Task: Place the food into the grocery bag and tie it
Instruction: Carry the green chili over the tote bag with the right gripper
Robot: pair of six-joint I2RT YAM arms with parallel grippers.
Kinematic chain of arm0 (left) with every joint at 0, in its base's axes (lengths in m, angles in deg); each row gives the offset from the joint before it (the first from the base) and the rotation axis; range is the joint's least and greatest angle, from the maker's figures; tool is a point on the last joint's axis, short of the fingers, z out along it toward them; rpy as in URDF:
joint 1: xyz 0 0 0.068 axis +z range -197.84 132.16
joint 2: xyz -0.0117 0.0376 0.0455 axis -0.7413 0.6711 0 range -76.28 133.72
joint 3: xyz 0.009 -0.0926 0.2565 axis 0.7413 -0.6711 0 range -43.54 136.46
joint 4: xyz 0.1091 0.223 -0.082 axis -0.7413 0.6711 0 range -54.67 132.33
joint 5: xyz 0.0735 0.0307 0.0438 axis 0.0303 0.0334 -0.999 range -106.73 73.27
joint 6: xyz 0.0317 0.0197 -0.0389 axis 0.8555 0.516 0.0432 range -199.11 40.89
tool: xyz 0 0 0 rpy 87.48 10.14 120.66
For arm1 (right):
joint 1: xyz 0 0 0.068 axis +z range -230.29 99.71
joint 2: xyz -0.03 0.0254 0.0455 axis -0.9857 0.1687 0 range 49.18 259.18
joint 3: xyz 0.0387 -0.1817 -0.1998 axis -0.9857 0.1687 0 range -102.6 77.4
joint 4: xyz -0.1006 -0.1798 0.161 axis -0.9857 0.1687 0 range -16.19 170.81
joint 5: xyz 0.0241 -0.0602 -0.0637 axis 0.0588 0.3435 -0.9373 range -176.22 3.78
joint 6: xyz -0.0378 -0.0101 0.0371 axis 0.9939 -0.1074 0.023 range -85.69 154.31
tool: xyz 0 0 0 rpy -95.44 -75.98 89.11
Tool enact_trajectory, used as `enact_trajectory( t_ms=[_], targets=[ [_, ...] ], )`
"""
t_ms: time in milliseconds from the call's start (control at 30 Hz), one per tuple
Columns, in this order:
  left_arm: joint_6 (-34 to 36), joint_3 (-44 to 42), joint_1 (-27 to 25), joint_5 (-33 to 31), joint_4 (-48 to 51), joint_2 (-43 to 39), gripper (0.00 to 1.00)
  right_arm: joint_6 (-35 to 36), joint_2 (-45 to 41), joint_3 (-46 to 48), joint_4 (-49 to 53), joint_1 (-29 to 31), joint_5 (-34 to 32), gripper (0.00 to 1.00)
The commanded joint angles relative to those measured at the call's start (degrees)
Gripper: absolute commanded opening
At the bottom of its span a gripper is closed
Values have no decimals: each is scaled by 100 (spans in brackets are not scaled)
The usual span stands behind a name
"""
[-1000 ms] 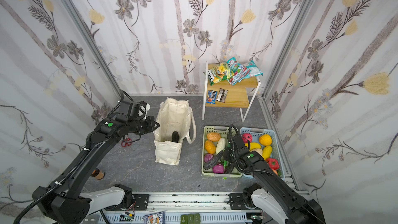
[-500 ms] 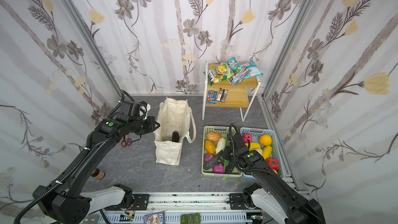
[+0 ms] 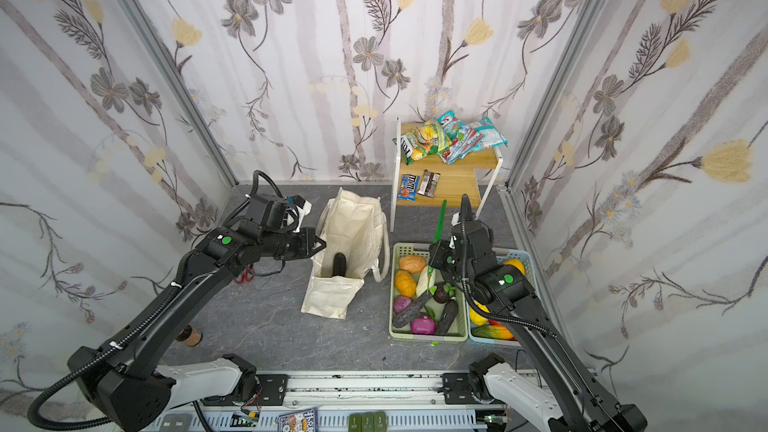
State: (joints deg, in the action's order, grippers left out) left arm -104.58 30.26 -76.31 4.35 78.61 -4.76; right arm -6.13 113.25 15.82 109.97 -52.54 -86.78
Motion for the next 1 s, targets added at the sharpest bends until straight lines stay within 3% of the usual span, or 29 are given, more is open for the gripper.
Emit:
enact_trajectory(
  t_ms=[0,333,567,800,967],
  targets=[
    [28,38,-61,51,-120,27,0,-52,228,-555,-239,223,92,20],
    [-76,91,-169,-97,-156,43,0,-563,1555,-1567,-1617,1331,792,21],
    [-140,108,-177,-260,-150,45,0,-799,2280,-1574,-2184,1796,1419,21],
    [-124,169,-169,-335,-125,43,0,-842,2211,-922,-2114,1853,1839,21],
    [34,204,-198,-3,-216,44,0,-855,2265,-741,-2131,1722,2253,21]
  ],
)
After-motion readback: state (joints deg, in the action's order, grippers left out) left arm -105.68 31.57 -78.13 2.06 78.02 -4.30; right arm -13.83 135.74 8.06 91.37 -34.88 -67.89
